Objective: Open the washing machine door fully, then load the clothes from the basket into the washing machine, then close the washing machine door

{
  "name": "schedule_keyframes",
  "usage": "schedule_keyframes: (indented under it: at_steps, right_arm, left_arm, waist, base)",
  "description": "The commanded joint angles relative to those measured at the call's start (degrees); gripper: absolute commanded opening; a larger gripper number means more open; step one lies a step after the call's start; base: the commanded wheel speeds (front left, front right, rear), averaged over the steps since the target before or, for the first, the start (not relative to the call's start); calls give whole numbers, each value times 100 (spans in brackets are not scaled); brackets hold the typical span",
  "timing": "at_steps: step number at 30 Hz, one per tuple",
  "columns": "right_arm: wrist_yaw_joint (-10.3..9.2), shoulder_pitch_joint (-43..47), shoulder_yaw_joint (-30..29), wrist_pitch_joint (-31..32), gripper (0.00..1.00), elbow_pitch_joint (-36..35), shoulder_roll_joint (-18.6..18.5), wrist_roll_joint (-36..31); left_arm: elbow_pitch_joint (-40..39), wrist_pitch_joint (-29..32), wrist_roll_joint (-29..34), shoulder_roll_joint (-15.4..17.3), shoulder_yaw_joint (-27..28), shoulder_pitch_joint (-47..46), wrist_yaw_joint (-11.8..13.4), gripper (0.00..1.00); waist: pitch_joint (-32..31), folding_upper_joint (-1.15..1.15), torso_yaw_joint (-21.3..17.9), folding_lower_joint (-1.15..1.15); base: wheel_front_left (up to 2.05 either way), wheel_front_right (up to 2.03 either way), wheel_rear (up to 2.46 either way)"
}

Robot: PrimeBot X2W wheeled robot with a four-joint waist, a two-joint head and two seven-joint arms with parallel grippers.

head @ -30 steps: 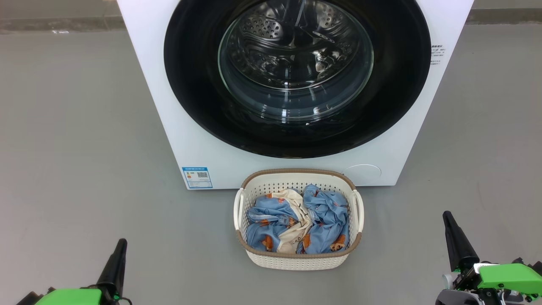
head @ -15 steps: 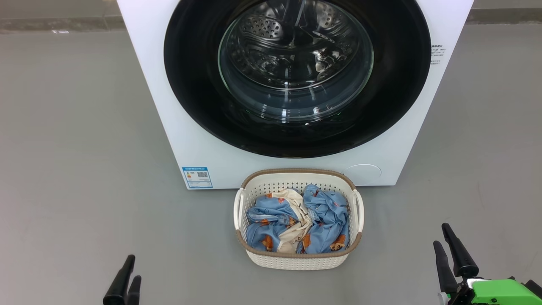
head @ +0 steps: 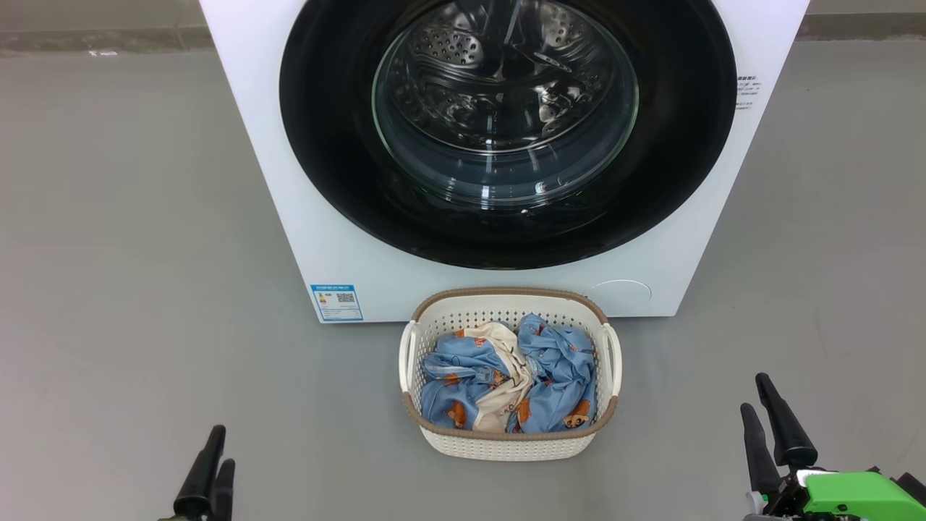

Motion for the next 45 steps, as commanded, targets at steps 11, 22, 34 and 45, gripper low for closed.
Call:
schedule_keyframes:
  at_steps: [11,22,34,45]
  right_arm:
    - [2,-331,168,-234,100,-398,-66,-249]
    - [3,-452,404,-448,100,-578,-189,-672]
    - [4,-565,606,-641,100,-761,-308,-1602]
    - [4,-634,738,-816,100,-796,-388,-2847]
  left_arm:
    - [-367,-215,341,105,-17,-324,-15,100]
    - [-544,-404,992,165,-101,-395,-21,100]
    - [-721,-611,1964,284,-292,-461,-27,100]
    - [-750,-801,3104,376,-405,-485,-33,100]
  waist:
    - [13,0,-2,0]
    - [21,0,-6,0]
    - [26,0,-9,0]
    - [4,0,-11,0]
  base:
    - [0,0,0]
    - [0,0,0]
    - [0,0,0]
    - [0,0,0]
